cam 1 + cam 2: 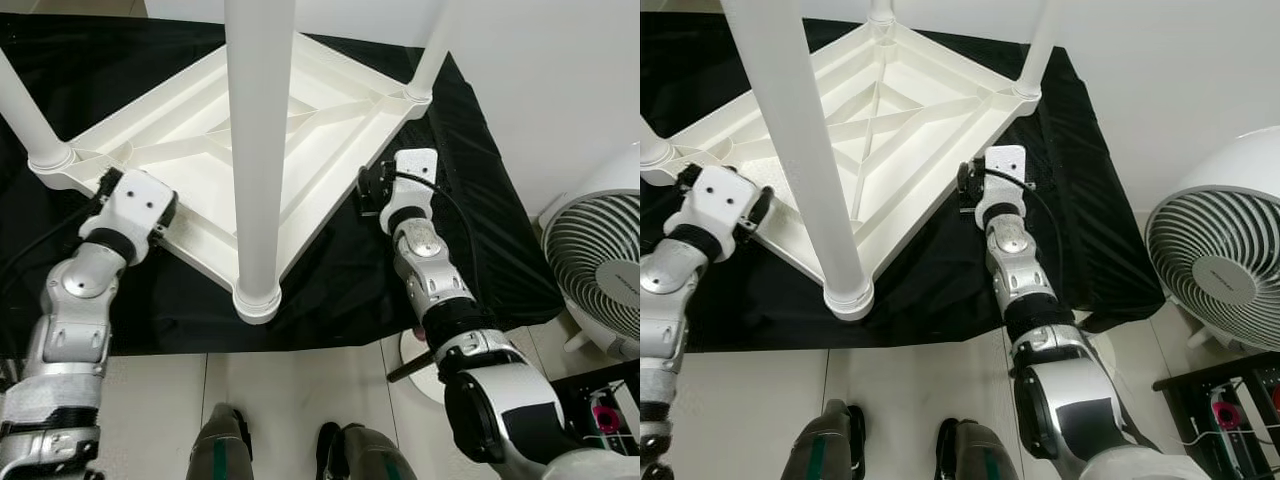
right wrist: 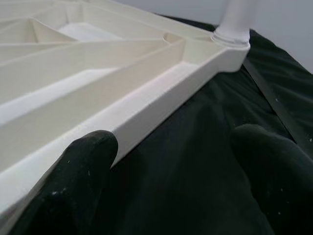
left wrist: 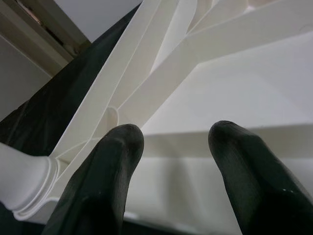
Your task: Building children table
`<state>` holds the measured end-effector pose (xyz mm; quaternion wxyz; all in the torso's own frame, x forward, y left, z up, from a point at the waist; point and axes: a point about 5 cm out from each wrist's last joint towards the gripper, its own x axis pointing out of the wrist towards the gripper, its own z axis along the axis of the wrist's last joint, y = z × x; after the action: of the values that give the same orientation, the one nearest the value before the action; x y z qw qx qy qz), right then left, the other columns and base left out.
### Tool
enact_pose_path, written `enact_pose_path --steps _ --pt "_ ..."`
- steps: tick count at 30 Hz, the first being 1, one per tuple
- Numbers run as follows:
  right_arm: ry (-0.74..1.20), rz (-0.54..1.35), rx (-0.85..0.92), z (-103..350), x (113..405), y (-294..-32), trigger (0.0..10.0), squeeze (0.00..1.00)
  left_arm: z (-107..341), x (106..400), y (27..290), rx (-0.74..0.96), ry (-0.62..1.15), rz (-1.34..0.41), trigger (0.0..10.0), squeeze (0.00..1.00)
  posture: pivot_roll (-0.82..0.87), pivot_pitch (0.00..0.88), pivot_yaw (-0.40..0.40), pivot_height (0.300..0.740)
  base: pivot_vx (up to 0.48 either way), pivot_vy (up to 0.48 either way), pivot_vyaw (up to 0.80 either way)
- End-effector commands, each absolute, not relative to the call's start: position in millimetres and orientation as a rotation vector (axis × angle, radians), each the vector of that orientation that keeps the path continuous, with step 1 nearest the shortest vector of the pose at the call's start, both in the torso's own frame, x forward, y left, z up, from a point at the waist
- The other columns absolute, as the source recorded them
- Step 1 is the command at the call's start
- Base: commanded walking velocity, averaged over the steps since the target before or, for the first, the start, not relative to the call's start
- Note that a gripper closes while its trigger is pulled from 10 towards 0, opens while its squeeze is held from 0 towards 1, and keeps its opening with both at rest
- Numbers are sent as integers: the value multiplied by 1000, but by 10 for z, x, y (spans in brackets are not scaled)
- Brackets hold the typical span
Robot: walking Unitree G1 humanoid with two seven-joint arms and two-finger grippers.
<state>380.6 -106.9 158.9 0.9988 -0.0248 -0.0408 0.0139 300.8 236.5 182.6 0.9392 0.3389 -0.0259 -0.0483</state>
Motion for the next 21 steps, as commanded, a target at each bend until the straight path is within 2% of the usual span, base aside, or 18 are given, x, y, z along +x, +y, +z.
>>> enact_pose_path --steps 1,8,21 --pt "-54 6 -47 1551 3816 -1099 10000 0 1822 2986 2395 700 -53 -47 10000 0 109 159 -68 740 0 0 0" --pt "-29 -21 -56 1504 3814 -1097 10000 0 1755 2870 2424 777 -24 -89 10000 0 120 181 -79 740 0 0 0" --pt "13 -65 -52 1439 3830 -1078 10000 0 1498 2723 2119 963 15 -419 10000 0 125 194 -65 740 0 0 0"
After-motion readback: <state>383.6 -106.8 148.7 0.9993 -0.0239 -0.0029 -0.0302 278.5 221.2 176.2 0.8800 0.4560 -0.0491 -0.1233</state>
